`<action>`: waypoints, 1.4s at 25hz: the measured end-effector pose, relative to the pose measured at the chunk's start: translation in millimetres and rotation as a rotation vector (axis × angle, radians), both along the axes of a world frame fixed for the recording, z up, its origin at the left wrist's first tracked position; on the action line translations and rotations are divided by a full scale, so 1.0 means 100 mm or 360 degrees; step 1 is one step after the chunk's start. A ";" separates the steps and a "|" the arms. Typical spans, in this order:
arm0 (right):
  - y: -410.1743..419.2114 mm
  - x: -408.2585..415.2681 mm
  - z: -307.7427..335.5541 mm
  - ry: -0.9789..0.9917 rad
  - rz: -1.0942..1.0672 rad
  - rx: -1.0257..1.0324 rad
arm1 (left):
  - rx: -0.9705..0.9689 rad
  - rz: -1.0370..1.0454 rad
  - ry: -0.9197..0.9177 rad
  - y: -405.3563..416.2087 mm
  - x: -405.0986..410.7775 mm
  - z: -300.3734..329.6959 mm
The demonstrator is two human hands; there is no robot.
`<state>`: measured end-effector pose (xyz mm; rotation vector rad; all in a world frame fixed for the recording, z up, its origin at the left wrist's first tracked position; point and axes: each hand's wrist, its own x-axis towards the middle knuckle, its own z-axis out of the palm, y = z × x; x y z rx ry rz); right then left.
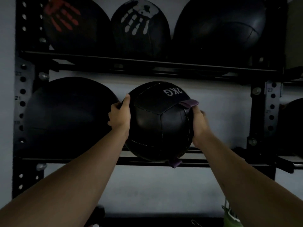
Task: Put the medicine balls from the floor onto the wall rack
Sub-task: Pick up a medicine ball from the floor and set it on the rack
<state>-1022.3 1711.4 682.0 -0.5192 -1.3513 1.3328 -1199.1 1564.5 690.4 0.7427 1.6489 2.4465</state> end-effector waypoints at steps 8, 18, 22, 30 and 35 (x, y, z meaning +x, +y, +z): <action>0.57 -0.51 0.04 -0.0395 -0.0235 0.0511 | -0.0365 0.0560 0.1093 0.81 0.00 -0.06; 0.60 -0.42 -0.03 -0.0470 -0.0232 0.0673 | -0.0495 0.0660 0.1161 0.83 0.06 -0.14; 0.65 -0.21 0.01 -0.0646 -0.0103 0.0735 | -0.0737 0.0580 0.1265 0.69 0.15 -0.08; 0.72 0.35 0.08 -0.1098 -0.0251 0.1236 | -0.1485 0.1165 0.2098 0.57 0.64 -0.12; 0.56 0.92 -0.05 -0.1441 -0.0349 0.1311 | -0.1714 0.0617 0.2873 0.37 0.96 -0.21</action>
